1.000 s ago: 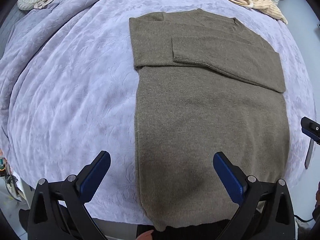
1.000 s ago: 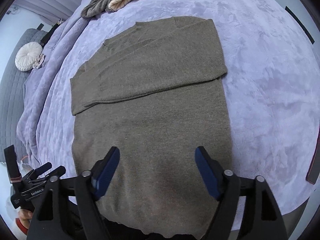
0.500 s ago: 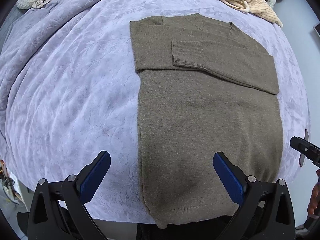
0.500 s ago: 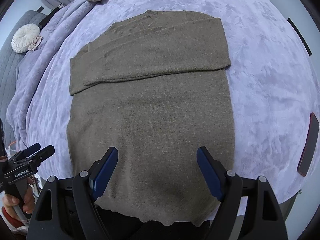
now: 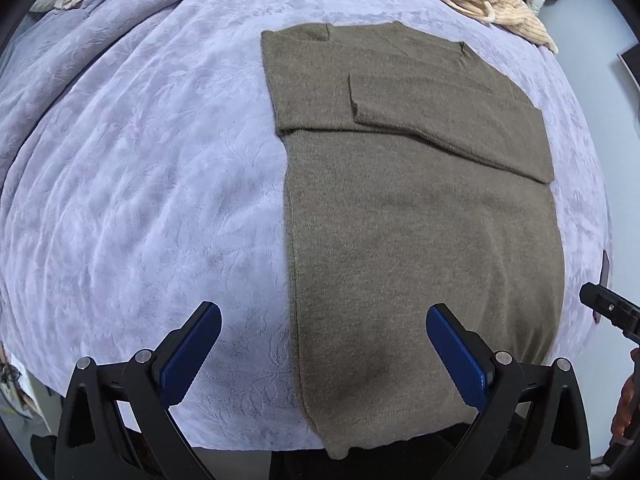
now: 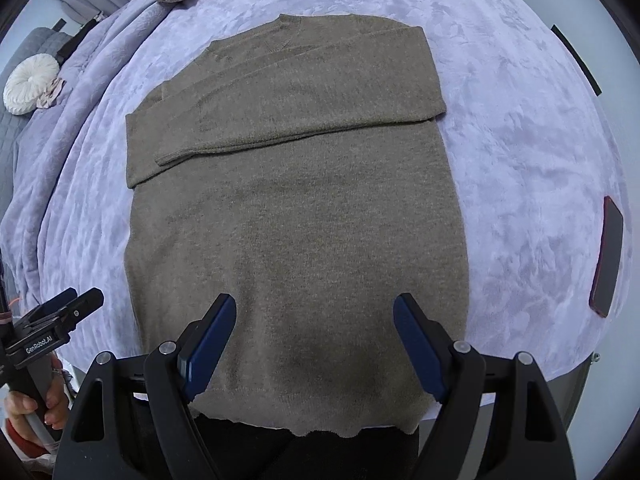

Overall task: Fold small clothes
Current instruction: 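Move both grippers down to the sweater hem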

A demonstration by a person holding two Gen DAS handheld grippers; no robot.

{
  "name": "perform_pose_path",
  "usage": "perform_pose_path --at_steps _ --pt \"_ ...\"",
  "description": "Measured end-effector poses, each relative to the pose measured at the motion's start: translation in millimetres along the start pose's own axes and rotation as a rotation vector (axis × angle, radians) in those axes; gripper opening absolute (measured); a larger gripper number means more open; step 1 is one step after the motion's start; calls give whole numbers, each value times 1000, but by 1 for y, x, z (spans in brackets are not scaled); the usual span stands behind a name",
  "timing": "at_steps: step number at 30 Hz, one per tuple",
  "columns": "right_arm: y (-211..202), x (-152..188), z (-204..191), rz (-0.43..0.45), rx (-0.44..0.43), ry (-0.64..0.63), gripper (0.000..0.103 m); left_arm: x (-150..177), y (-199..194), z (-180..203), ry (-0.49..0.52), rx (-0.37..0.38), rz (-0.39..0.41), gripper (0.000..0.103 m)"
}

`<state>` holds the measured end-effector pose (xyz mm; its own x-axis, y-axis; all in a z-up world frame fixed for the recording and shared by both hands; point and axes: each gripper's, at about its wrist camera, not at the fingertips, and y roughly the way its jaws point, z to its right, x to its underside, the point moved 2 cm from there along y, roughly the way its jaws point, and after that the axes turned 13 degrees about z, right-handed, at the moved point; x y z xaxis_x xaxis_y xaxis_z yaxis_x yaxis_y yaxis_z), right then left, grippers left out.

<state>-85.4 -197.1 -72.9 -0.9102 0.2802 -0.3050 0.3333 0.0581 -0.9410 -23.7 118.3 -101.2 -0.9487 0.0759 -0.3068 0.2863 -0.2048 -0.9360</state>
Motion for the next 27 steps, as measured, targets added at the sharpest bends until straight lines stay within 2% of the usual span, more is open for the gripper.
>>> perform_pose_path --at_steps 5,8,12,17,21,24,27 --pt "-3 24 -1 -7 16 55 83 17 10 -10 55 8 -50 103" --pt "-1 39 5 -29 17 93 83 23 7 -19 66 4 -50 103" --pt "2 45 14 -41 -10 140 83 31 0 -27 49 16 -37 103" --pt "1 49 27 -45 -44 118 83 54 0 -25 3 16 -54 103" --pt "0 66 52 -60 -54 101 83 83 5 -11 -30 6 -88 103" --pt "1 86 79 -84 -67 128 83 107 12 4 -33 14 -112 103" --pt "10 104 102 -124 -78 155 83 128 22 14 -37 -13 -132 103"
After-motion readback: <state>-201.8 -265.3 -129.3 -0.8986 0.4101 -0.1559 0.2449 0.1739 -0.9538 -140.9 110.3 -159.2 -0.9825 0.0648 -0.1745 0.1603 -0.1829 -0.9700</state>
